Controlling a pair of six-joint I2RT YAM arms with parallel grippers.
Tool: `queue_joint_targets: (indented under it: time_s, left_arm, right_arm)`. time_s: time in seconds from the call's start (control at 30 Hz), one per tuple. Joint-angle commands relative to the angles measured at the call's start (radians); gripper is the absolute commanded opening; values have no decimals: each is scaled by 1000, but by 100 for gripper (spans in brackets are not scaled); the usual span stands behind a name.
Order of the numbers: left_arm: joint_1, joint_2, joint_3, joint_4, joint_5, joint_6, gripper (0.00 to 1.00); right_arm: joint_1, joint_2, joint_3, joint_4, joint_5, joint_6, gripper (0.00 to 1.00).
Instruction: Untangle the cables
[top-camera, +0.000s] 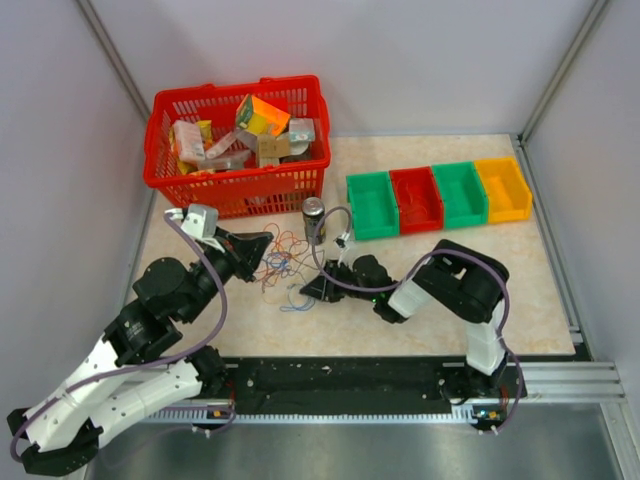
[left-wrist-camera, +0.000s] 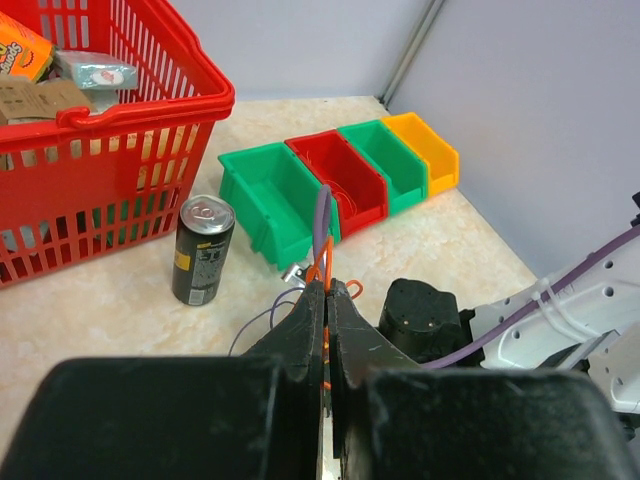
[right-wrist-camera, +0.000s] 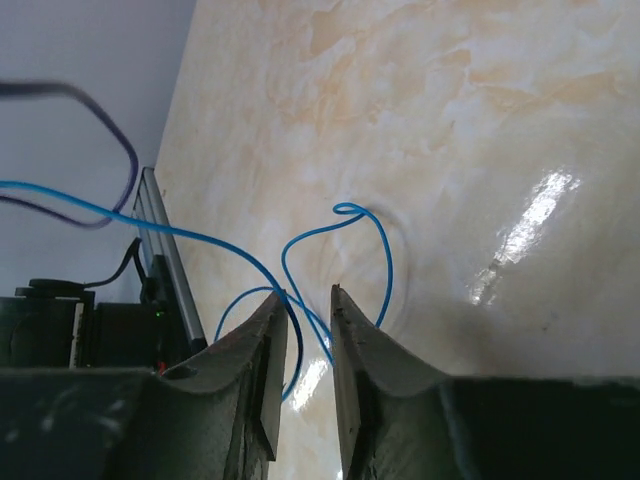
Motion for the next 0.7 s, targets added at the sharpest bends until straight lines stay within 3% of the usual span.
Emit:
queue_joint_targets:
  time_s: [0.0, 0.03, 0.2, 0.4, 0.53, 0.67]
  left_arm:
    - [0, -3, 10, 22, 14, -1, 0]
    - [0, -2, 12, 16, 8, 0, 0]
    - [0, -8, -2, -36, -101, -15, 0]
    - [0, -46, -46, -180, -527, -162, 0]
    - [0, -115, -92, -222, -736, -227, 0]
    - [0, -213, -126, -225, -836, -242, 0]
  right_arm:
    - [20, 23, 25, 113, -31, 48, 9]
    - [20, 11, 9, 118, -4, 48, 0]
    - [11, -225, -135, -115, 222, 23, 0]
    - [-50, -688, -385, -391, 397, 26, 0]
    - [-83, -1087, -433, -851, 597, 71, 0]
    - [-142, -1538, -369, -1343, 838, 68, 0]
